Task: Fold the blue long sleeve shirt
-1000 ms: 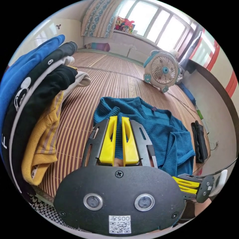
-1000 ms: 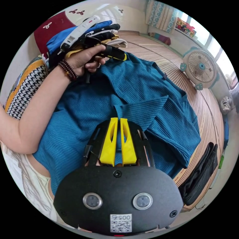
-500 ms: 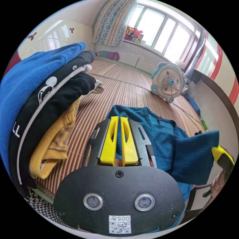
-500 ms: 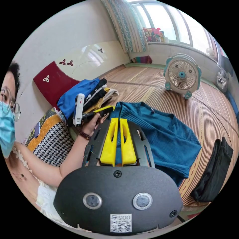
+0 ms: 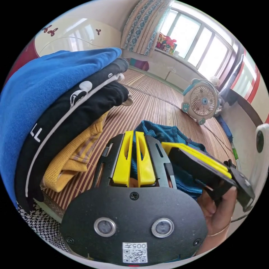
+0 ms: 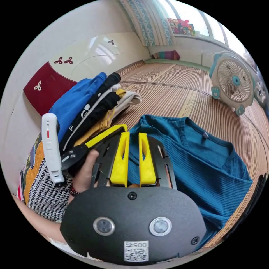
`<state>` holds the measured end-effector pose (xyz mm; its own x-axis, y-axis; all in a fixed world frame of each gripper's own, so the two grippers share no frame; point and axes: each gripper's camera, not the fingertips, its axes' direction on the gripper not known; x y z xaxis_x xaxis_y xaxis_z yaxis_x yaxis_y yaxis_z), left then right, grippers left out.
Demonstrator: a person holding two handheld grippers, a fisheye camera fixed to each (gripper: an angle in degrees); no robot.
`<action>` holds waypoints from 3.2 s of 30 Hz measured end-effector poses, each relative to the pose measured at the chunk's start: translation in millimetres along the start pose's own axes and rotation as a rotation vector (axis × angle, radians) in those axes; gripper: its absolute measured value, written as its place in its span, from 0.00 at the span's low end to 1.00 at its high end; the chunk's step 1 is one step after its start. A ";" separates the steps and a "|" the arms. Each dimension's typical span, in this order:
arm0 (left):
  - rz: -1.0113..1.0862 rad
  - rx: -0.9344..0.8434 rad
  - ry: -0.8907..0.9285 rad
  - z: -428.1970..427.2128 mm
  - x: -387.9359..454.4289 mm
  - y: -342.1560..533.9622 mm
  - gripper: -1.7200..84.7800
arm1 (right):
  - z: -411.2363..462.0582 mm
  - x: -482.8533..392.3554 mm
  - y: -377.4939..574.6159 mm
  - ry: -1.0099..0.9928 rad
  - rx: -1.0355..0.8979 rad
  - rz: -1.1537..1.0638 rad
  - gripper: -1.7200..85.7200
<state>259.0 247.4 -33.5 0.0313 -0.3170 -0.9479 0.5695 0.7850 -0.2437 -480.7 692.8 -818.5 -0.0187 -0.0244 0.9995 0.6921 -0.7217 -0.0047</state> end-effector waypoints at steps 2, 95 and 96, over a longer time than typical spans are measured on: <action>-0.008 0.007 -0.012 -2.9 1.6 2.2 0.05 | -8.5 1.9 13.8 -0.019 0.023 0.002 0.08; 0.953 -0.377 0.494 -274.6 47.0 362.6 0.05 | -170.5 -79.9 577.3 0.200 0.105 0.287 0.11; 0.956 -0.370 0.497 -278.0 43.5 360.9 0.04 | -168.5 -86.1 577.1 0.203 0.100 0.253 0.12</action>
<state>237.6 664.9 -219.7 -0.0537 0.6768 -0.7342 0.2077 0.7268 0.6547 -201.3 161.9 -912.4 0.0266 -0.3385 0.9406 0.7604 -0.6039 -0.2389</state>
